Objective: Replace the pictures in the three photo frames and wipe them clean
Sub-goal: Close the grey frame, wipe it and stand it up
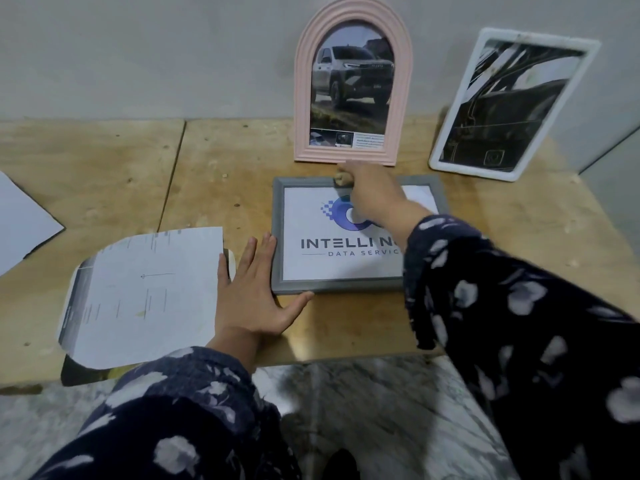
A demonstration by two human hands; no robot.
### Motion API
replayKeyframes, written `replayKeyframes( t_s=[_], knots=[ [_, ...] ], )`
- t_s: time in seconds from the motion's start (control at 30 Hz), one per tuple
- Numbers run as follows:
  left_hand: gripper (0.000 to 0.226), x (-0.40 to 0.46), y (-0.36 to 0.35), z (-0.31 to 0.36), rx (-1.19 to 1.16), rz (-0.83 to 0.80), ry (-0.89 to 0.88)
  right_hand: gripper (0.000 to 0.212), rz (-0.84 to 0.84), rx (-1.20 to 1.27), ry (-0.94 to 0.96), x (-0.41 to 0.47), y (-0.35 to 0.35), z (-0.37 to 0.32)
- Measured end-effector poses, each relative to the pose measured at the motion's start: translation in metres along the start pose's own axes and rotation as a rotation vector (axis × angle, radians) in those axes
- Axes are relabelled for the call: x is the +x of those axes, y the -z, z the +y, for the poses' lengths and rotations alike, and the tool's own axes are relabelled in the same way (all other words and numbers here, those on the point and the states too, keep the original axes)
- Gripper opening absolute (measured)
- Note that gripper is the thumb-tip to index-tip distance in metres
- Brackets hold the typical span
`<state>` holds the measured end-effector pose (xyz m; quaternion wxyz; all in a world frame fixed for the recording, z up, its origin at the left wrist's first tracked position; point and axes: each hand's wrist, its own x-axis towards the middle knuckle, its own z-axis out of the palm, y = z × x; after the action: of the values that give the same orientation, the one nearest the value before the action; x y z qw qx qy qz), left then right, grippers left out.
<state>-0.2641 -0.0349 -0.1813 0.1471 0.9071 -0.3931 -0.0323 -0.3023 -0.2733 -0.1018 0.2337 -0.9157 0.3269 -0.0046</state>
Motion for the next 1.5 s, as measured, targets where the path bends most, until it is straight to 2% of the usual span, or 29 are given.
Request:
replayKeyframes(
  t_s=[0.03,0.07,0.1,0.13,0.2,0.43,0.67,0.87,1.07,1.17,1.23,1.37,1.5],
  knots=[
    [0.104,0.001,-0.001,0.000,-0.001,-0.001,0.006,0.028,-0.033,-0.102,-0.018,-0.003,-0.016,0.006],
    [0.103,0.001,-0.001,0.000,-0.001,0.002,0.008,0.034,-0.088,-0.207,-0.003,-0.008,-0.028,0.009],
    [0.103,0.002,-0.001,0.000,0.001,0.001,0.007,0.050,-0.157,-0.297,0.028,-0.011,-0.037,0.012],
    [0.103,0.001,-0.001,0.000,0.005,-0.004,0.006,0.064,-0.204,-0.329,0.047,-0.017,-0.042,0.014],
    [0.102,0.001,-0.002,-0.001,0.006,-0.001,0.008,0.071,-0.211,-0.276,0.058,-0.024,-0.039,0.014],
    [0.102,-0.001,-0.001,0.000,0.013,-0.011,0.008,0.049,-0.159,-0.109,0.069,-0.088,-0.019,0.016],
    [0.104,0.000,0.000,0.002,0.039,-0.067,0.017,0.054,-0.325,-0.158,0.049,-0.111,-0.007,0.020],
    [0.116,0.008,0.016,0.005,-0.007,-0.201,0.029,0.057,-0.305,-0.130,0.022,-0.113,-0.010,0.022],
    [0.110,0.014,0.031,0.005,-0.013,-0.190,0.021,0.055,-0.291,-0.105,0.018,-0.112,-0.010,0.025],
    [0.108,0.019,0.039,0.005,-0.041,-0.240,0.034,0.054,-0.294,-0.115,0.003,-0.112,-0.009,0.024],
    [0.100,0.023,0.045,0.003,-0.141,-0.275,0.073,0.052,-0.299,-0.116,0.000,-0.112,-0.008,0.022],
    [0.064,0.030,0.052,0.006,-0.520,-0.226,0.262,0.053,-0.304,-0.087,0.016,-0.117,-0.003,0.021],
    [0.060,0.034,0.051,0.005,-0.585,-0.206,0.315,0.054,-0.300,-0.095,0.010,-0.118,-0.004,0.020]
  ],
)
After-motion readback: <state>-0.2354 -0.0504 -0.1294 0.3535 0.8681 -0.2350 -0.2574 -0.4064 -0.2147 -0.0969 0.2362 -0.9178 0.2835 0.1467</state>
